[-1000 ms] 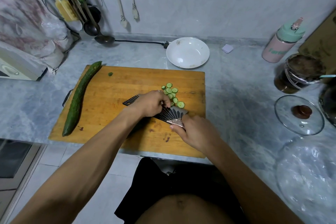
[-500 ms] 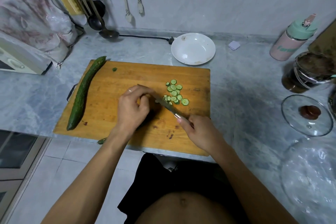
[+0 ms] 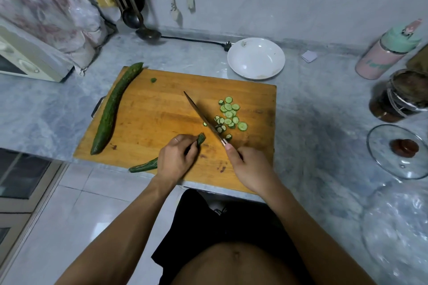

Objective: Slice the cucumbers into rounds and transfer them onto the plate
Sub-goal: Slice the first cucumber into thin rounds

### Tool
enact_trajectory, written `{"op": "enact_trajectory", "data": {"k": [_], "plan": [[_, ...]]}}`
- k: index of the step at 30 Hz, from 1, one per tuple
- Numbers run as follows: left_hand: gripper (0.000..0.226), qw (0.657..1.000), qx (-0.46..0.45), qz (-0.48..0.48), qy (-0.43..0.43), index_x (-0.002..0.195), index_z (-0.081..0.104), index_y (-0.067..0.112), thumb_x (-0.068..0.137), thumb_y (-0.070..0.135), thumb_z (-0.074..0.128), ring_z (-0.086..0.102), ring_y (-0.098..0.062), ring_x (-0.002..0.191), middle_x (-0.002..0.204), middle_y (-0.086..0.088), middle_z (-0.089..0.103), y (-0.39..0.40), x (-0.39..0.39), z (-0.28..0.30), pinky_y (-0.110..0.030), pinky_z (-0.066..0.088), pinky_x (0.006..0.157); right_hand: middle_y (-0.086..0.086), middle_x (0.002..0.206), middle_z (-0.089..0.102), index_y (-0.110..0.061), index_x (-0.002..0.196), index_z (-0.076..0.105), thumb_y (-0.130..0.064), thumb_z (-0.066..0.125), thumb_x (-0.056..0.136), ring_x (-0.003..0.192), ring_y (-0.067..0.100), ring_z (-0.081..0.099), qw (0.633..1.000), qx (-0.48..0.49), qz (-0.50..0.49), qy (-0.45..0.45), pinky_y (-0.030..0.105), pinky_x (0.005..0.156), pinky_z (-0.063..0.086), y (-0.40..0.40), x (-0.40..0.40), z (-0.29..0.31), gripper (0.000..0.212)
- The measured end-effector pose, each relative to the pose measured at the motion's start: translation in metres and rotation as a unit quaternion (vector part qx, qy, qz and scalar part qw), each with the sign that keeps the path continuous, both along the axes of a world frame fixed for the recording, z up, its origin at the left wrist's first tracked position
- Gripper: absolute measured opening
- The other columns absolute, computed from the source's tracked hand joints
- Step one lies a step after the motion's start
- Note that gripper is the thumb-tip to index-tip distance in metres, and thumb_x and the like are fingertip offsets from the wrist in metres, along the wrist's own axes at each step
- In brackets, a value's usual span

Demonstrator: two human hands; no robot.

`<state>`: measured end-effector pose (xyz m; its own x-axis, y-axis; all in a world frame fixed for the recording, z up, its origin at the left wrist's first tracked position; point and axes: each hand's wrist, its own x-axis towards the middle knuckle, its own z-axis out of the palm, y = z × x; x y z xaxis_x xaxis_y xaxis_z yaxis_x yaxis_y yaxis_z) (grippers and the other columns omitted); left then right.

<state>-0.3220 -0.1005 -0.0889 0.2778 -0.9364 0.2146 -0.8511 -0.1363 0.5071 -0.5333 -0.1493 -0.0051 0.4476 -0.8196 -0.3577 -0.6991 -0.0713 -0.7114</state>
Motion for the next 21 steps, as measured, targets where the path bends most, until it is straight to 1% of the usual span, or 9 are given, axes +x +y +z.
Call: {"op": "enact_trajectory", "data": {"k": [3, 5, 8, 10, 13, 16, 17, 19, 21], "plan": [[0.033, 1.0, -0.012, 0.01, -0.024, 0.103, 0.075, 0.021, 0.088, 0.045, 0.059, 0.068, -0.019, 0.087, 0.103, 0.006, 0.07, 0.0, -0.001, -0.004, -0.032, 0.055, 0.06, 0.001, 0.059, 0.049, -0.018, 0.061, 0.045, -0.053, 0.034, 0.102, 0.064, 0.023, 0.05, 1.0, -0.028, 0.009, 0.007, 0.035, 0.055, 0.029, 0.01, 0.003, 0.001, 0.055], [0.028, 0.999, -0.025, 0.014, -0.026, 0.103, 0.076, 0.02, 0.089, 0.041, 0.062, 0.068, -0.019, 0.085, 0.101, 0.006, 0.071, 0.0, -0.002, -0.008, -0.033, 0.055, 0.057, 0.004, 0.064, 0.053, -0.017, 0.064, 0.048, -0.055, 0.034, 0.101, 0.069, 0.027, 0.052, 0.999, -0.036, 0.014, 0.009, 0.035, 0.059, 0.034, 0.015, 0.005, -0.001, 0.055], [0.023, 0.999, -0.038, 0.023, -0.028, 0.102, 0.077, 0.021, 0.09, 0.036, 0.064, 0.068, -0.02, 0.079, 0.098, 0.005, 0.07, 0.001, -0.004, -0.011, -0.029, 0.053, 0.054, 0.004, 0.066, 0.053, -0.015, 0.07, 0.052, -0.055, 0.033, 0.101, 0.069, 0.027, 0.053, 0.999, -0.027, 0.024, 0.013, 0.037, 0.06, 0.04, 0.019, 0.007, -0.001, 0.054], [0.021, 0.998, -0.046, 0.022, -0.034, 0.102, 0.077, 0.021, 0.09, 0.033, 0.066, 0.067, -0.02, 0.076, 0.095, 0.004, 0.07, 0.001, -0.006, -0.011, -0.029, 0.051, 0.052, 0.003, 0.065, 0.051, -0.015, 0.07, 0.05, -0.054, 0.033, 0.101, 0.067, 0.026, 0.05, 0.999, -0.028, 0.029, 0.018, 0.037, 0.06, 0.038, 0.02, 0.008, 0.0, 0.053], [0.023, 0.998, -0.054, 0.013, -0.043, 0.105, 0.076, 0.022, 0.091, 0.034, 0.063, 0.067, -0.022, 0.073, 0.094, 0.003, 0.068, 0.0, -0.005, -0.012, -0.029, 0.051, 0.049, 0.005, 0.07, 0.054, -0.015, 0.072, 0.051, -0.054, 0.032, 0.102, 0.072, 0.029, 0.052, 0.999, -0.028, 0.034, 0.02, 0.036, 0.061, 0.036, 0.022, 0.008, 0.001, 0.052], [0.028, 0.997, -0.055, 0.013, -0.045, 0.105, 0.076, 0.022, 0.092, 0.038, 0.057, 0.066, -0.024, 0.072, 0.094, 0.001, 0.067, 0.0, -0.006, -0.012, -0.03, 0.052, 0.049, 0.009, 0.081, 0.061, -0.009, 0.086, 0.062, -0.054, 0.03, 0.102, 0.076, 0.028, 0.055, 0.999, -0.021, 0.034, 0.026, 0.038, 0.066, 0.044, 0.024, 0.007, 0.001, 0.057], [0.029, 0.997, -0.055, 0.016, -0.045, 0.103, 0.076, 0.022, 0.092, 0.039, 0.055, 0.066, -0.024, 0.071, 0.094, 0.001, 0.067, -0.001, -0.007, -0.011, -0.03, 0.052, 0.05, 0.008, 0.08, 0.06, -0.008, 0.088, 0.062, -0.054, 0.029, 0.102, 0.075, 0.027, 0.052, 0.999, -0.021, 0.036, 0.03, 0.038, 0.066, 0.043, 0.025, 0.008, 0.001, 0.058], [0.03, 0.997, -0.051, 0.022, -0.047, 0.101, 0.077, 0.021, 0.092, 0.04, 0.055, 0.066, -0.025, 0.071, 0.094, 0.0, 0.067, -0.001, -0.008, -0.011, -0.029, 0.05, 0.051, 0.005, 0.076, 0.053, -0.01, 0.084, 0.058, -0.052, 0.029, 0.103, 0.071, 0.024, 0.046, 0.998, -0.021, 0.041, 0.04, 0.036, 0.063, 0.038, 0.026, 0.009, 0.003, 0.055], [0.025, 0.998, -0.04, 0.029, -0.05, 0.101, 0.076, 0.021, 0.091, 0.036, 0.059, 0.066, -0.026, 0.073, 0.094, -0.001, 0.066, -0.001, -0.009, -0.012, -0.029, 0.048, 0.052, 0.001, 0.072, 0.05, -0.013, 0.078, 0.052, -0.052, 0.028, 0.103, 0.068, 0.022, 0.046, 0.998, -0.019, 0.045, 0.041, 0.034, 0.061, 0.034, 0.026, 0.01, 0.005, 0.052]]}}
